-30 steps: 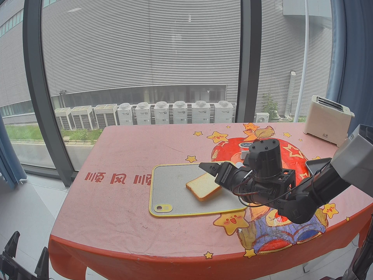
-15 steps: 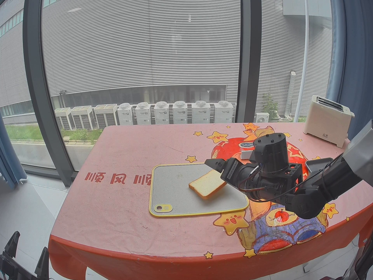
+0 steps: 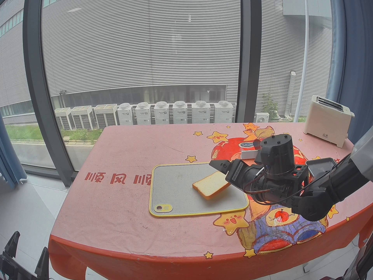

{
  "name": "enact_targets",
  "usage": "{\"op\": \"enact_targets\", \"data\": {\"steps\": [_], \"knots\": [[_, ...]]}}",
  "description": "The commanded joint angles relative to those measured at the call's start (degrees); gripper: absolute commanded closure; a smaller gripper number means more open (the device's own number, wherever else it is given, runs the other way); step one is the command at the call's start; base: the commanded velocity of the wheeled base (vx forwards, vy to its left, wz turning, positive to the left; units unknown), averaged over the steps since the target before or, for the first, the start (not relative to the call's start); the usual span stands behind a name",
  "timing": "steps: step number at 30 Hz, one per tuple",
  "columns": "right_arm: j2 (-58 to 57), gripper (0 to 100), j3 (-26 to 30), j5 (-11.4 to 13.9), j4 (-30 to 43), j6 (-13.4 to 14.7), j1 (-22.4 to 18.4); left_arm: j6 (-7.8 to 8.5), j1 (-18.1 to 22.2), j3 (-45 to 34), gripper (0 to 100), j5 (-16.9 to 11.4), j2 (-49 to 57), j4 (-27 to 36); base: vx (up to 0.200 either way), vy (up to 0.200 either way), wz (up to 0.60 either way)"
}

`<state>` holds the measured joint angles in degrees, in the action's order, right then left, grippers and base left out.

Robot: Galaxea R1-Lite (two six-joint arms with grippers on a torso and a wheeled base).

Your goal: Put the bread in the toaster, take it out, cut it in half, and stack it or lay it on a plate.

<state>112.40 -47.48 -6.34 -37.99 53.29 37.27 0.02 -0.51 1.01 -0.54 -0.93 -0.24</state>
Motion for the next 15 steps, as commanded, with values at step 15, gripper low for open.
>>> {"op": "enact_targets", "data": {"steps": [15], "knots": [[-2.3,0,2.0,0.0,-0.1,0.0,0.4,0.06,0.0,-1.0,0,0.1,0.9,-0.1,0.0,0.0,0.0]]}}
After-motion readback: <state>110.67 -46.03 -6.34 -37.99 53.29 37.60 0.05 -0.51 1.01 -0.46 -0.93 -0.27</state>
